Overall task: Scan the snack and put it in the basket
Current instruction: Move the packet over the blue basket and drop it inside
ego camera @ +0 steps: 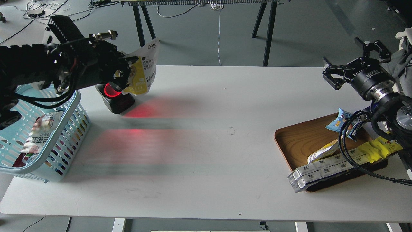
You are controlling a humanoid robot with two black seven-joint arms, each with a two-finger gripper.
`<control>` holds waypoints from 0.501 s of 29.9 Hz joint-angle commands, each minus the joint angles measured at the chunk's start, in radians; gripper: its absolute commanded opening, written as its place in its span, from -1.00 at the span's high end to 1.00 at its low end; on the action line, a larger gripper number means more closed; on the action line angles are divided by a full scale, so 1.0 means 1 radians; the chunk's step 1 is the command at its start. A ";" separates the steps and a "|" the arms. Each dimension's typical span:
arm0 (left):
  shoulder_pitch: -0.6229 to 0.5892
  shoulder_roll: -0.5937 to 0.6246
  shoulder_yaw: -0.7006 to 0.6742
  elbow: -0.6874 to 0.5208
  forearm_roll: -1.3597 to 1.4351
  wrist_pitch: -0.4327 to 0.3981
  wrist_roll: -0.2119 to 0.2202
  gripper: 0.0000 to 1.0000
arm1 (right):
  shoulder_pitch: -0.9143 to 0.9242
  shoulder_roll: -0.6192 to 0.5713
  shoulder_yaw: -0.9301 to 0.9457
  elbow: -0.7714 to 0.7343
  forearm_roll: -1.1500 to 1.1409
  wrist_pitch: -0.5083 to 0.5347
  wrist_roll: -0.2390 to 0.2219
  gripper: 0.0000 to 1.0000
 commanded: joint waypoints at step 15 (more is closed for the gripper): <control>-0.086 0.451 0.038 0.012 -0.031 0.000 -0.108 1.00 | 0.005 0.002 -0.002 0.003 0.000 0.000 0.000 -0.95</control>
